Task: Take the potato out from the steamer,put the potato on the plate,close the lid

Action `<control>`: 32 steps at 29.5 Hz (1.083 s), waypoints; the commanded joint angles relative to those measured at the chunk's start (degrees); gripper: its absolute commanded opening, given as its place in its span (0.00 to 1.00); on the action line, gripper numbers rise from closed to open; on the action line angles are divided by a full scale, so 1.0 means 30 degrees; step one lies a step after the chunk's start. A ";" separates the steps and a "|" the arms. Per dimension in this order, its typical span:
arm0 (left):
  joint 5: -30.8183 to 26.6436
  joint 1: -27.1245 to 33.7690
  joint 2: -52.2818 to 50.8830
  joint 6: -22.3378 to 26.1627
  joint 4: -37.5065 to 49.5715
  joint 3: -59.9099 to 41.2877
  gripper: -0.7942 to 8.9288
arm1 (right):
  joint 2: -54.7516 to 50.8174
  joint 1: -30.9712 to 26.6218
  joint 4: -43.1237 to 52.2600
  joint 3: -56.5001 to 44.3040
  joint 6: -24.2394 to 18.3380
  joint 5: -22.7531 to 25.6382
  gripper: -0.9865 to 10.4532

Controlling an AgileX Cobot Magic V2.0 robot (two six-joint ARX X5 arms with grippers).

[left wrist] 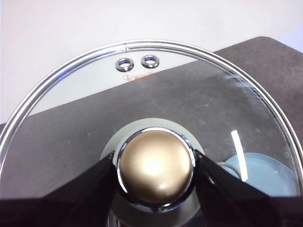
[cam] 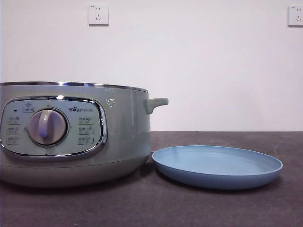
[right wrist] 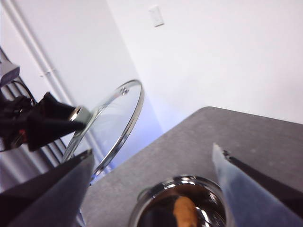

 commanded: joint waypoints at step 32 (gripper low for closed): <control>-0.4583 0.0015 -0.2667 -0.0102 -0.1209 0.0248 0.07 | 1.2794 1.0462 0.0823 0.3155 -0.3963 0.6477 0.51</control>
